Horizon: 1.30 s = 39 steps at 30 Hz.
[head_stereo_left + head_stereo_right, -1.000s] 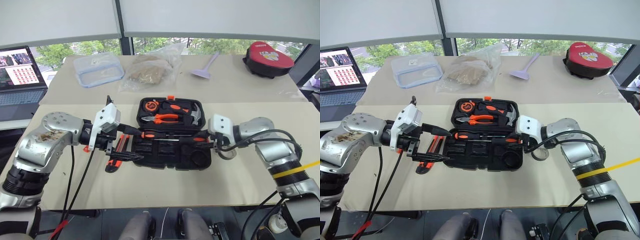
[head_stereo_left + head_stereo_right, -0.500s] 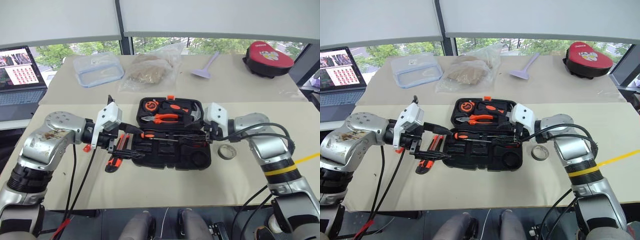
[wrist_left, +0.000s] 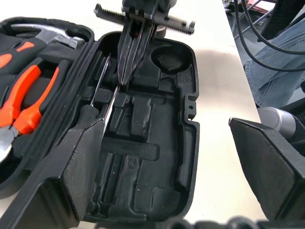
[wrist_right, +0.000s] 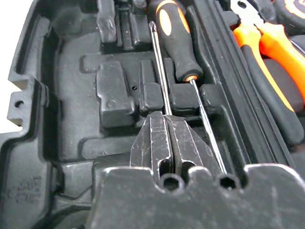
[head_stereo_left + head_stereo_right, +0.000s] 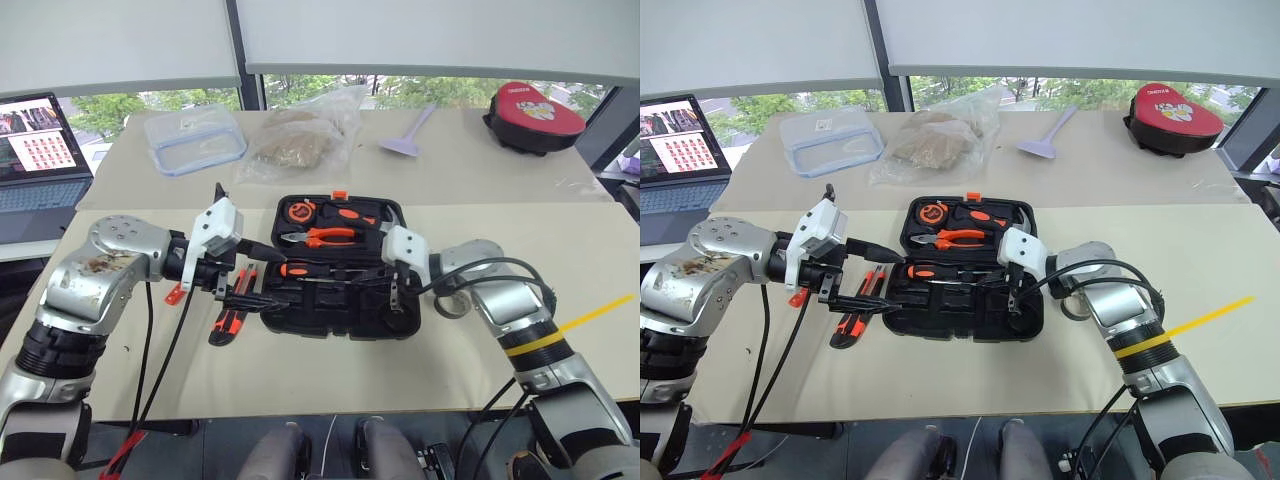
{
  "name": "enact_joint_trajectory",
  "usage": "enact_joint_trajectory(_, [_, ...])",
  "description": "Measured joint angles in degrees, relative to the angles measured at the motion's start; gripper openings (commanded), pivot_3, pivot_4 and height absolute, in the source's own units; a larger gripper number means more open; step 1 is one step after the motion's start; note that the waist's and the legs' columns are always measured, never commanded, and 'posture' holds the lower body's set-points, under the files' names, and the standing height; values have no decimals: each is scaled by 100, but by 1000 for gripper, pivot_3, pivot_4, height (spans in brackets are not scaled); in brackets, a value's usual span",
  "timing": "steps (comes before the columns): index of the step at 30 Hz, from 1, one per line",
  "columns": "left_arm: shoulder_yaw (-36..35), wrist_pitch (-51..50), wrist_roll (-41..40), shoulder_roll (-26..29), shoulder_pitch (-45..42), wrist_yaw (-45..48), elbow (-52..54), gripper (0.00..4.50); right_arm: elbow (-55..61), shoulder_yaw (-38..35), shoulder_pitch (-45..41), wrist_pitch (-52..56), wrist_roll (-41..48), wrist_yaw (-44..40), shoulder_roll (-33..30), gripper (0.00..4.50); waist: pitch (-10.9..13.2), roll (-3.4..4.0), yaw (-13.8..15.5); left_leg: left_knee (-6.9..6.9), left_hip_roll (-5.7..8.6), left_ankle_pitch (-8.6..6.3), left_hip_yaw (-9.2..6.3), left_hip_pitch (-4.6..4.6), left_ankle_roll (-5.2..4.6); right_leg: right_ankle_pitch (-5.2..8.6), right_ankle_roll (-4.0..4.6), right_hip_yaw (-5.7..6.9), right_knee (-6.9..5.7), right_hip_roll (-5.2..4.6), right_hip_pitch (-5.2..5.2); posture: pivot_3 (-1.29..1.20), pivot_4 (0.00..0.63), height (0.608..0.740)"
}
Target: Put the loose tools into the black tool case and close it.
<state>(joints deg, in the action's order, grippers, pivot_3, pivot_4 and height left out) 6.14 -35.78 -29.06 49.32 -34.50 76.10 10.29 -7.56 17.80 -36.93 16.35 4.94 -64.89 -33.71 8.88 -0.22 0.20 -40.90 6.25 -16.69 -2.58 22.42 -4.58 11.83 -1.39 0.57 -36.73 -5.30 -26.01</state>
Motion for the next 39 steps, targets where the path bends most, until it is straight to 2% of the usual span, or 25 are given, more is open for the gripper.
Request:
enact_joint_trajectory(10, [-54,38,47,16,114,-143,-3,4500,265,-216,22,451,237,23,-48,8,0,-2,12,-4,3,1,2,11,1,0,0,-3,-6,-1,-5,0,150,722])
enact_joint_trajectory(14, [-379,-105,46,106,536,-534,24,4500,919,-816,-31,1177,976,-85,-174,1117,0,-2,-8,-1,-2,2,-2,21,4,0,2,-2,-8,1,-17,0,150,722])
enact_joint_trajectory(15, [-560,-170,46,137,729,-688,69,4500,1107,-954,-38,1377,1189,-132,-241,1511,0,-2,-18,2,-2,2,-1,21,4,1,2,-3,-7,1,-18,0,150,722])
enact_joint_trajectory(17, [-1006,-306,76,262,1298,-1080,158,4500,1542,-1258,-19,1787,1689,-267,-472,2086,1,0,-45,10,-4,2,-2,21,3,1,3,-6,-6,0,-18,0,150,722])
enact_joint_trajectory(19, [-1601,-551,99,297,1999,-1517,263,4500,1947,-1617,27,2134,2147,-387,-760,2848,1,-1,-47,10,-7,2,-5,21,4,1,3,-3,-4,1,-15,0,150,722])
enact_joint_trajectory(20, [-1834,-643,103,300,2263,-1655,327,4500,2081,-1722,69,2232,2306,-430,-854,3047,1,-1,-44,10,-6,2,-5,21,3,1,3,-2,-3,1,-15,0,150,722])
enact_joint_trajectory(22, [-2440,-837,128,318,2986,-1940,495,4500,2383,-1935,274,2439,2668,-552,-1077,3878,2,-4,-26,10,-6,1,-6,18,3,1,3,-5,1,-2,-9,0,150,722])
enact_joint_trajectory(24, [-2914,-854,249,321,3652,-2128,653,4500,2571,-2033,436,2576,2919,-590,-1187,4484,3,-4,-12,10,-6,1,-3,18,3,2,3,-8,7,-4,-8,0,150,722])
enact_joint_trajectory(28, [-3570,-891,508,316,4622,-2431,838,4500,2880,-2277,659,2805,3301,-534,-1394,4484,4,-7,56,11,-5,-1,-2,17,2,2,5,-9,8,-8,-6,0,150,722])
enact_joint_trajectory(32, [-3780,-1134,433,444,4576,-2549,962,4500,3122,-2330,715,2905,3571,-407,-1433,4484,3,-9,171,8,-5,-24,-6,9,41,1,7,-4,24,-10,-3,0,150,722])
enact_joint_trajectory(35, [-3468,-1433,381,848,4022,-2519,859,4500,3187,-2327,755,2912,3638,-259,-1422,4484,2,-13,220,4,-3,-23,-6,8,40,-1,7,-2,19,-11,-4,0,150,722])
enact_joint_trajectory(39, [-2471,-1770,371,1440,2989,-2269,398,4500,3259,-2336,836,2911,3692,-28,-1395,4484,1,-14,180,8,2,-13,2,8,21,-1,7,-7,-3,-13,-4,0,150,722])
